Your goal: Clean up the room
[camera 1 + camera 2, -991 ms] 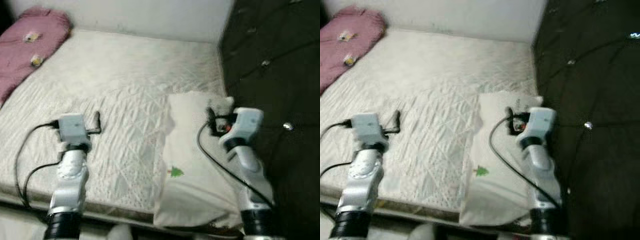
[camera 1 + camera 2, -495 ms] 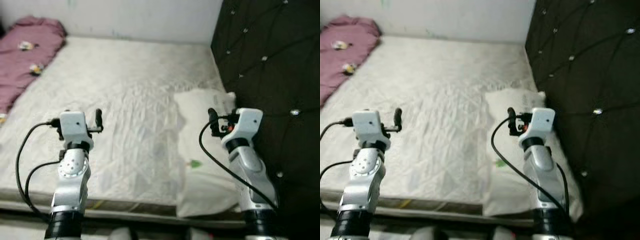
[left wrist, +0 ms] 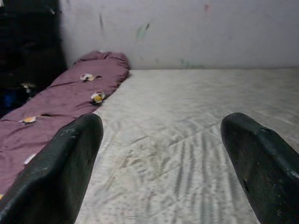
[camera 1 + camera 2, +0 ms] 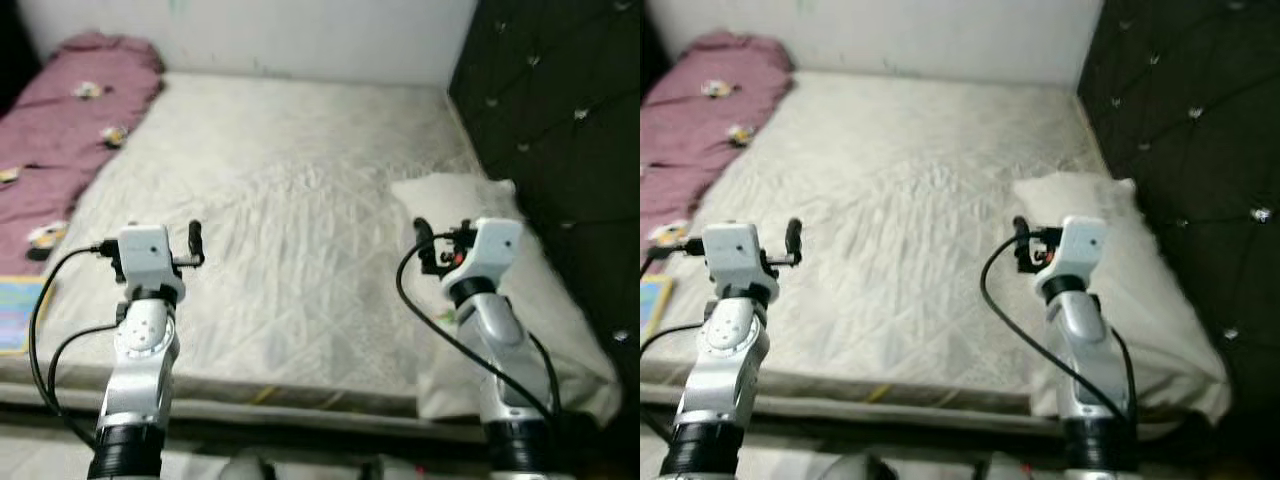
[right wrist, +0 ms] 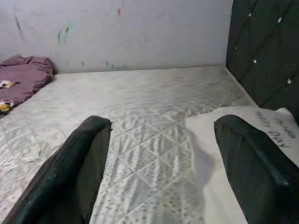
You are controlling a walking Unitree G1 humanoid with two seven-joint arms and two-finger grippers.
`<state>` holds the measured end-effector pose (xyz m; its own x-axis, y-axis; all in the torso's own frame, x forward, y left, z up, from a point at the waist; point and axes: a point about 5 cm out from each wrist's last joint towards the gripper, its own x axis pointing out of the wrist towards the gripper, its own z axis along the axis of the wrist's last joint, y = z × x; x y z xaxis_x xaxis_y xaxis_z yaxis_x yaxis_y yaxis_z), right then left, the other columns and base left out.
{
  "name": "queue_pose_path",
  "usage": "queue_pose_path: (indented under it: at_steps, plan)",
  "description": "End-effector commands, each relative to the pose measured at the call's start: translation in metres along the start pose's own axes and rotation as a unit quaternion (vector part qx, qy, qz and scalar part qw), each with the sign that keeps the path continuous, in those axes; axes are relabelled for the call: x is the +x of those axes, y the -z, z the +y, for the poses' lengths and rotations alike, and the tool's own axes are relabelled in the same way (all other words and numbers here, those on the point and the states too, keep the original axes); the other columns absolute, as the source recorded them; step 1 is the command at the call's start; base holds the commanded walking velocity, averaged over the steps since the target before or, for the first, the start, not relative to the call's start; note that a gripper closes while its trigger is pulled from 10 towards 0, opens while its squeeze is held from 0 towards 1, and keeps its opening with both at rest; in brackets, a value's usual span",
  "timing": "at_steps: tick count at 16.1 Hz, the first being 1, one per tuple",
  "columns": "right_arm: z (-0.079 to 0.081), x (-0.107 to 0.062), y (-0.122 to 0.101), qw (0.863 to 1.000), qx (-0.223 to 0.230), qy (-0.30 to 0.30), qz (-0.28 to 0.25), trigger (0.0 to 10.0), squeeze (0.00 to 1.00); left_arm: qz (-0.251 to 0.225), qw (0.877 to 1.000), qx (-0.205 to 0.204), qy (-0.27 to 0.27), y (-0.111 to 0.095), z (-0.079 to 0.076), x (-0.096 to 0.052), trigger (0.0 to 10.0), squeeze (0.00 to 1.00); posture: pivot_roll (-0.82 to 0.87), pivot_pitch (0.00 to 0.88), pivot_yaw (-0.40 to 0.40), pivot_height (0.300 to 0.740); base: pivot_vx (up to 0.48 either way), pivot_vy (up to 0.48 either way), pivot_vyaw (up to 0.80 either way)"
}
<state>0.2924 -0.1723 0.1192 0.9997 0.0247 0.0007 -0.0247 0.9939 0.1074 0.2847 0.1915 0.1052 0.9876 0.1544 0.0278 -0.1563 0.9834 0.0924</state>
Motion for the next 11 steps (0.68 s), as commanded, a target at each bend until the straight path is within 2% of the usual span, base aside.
queue_pose_path:
  at_steps: [1, 4, 8, 11]
  plan:
    - [-0.0091, -0.0017, -0.0007, 1.000, -0.004, 0.015, 0.001, 10.0, 0.00, 0.001, 1.000, -0.001, 0.012, -0.0010, -0.0078, 0.0003, 10.0, 0.00, -0.04, 0.000, 0.004, 0.740, 0.000, 0.480, 0.00]
    - [-0.0048, 0.0011, 0.0007, 1.000, -0.009, 0.006, 0.007, 10.0, 0.00, -0.005, 1.000, 0.002, 0.009, -0.0026, -0.0064, -0.0013, 10.0, 0.00, -0.03, 0.000, 0.001, 0.740, 0.000, 0.480, 0.00]
    - [-0.0049, 0.0014, 0.0009, 1.000, -0.010, 0.006, 0.007, 10.0, 0.00, -0.005, 1.000, 0.002, 0.009, -0.0026, -0.0069, -0.0014, 10.0, 0.00, -0.03, 0.000, -0.001, 0.740, 0.000, 0.480, -0.44]
    - [-0.0049, 0.0011, 0.0014, 1.000, -0.010, 0.005, 0.008, 10.0, 0.00, -0.005, 1.000, 0.002, 0.009, -0.0026, -0.0071, -0.0020, 10.0, 0.00, -0.03, 0.000, -0.001, 0.740, 0.000, 0.480, 0.00]
